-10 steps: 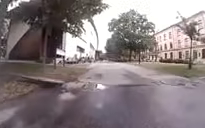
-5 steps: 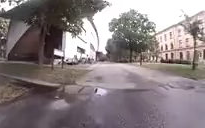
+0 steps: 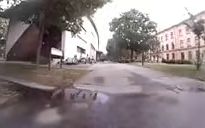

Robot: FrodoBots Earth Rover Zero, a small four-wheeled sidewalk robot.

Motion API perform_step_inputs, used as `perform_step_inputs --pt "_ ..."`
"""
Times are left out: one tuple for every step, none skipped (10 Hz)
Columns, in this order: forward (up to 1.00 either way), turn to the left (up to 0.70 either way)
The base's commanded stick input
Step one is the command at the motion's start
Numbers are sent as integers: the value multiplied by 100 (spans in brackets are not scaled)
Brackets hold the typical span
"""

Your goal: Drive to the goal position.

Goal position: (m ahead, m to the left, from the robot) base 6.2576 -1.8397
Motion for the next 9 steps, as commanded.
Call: perform_step_inputs --pt "70 -17" --pt "70 -28" --pt "70 -28" --pt "70 -28" --pt "70 -7" --pt "70 0" --pt "70 0" --pt "70 0" --pt "70 0"
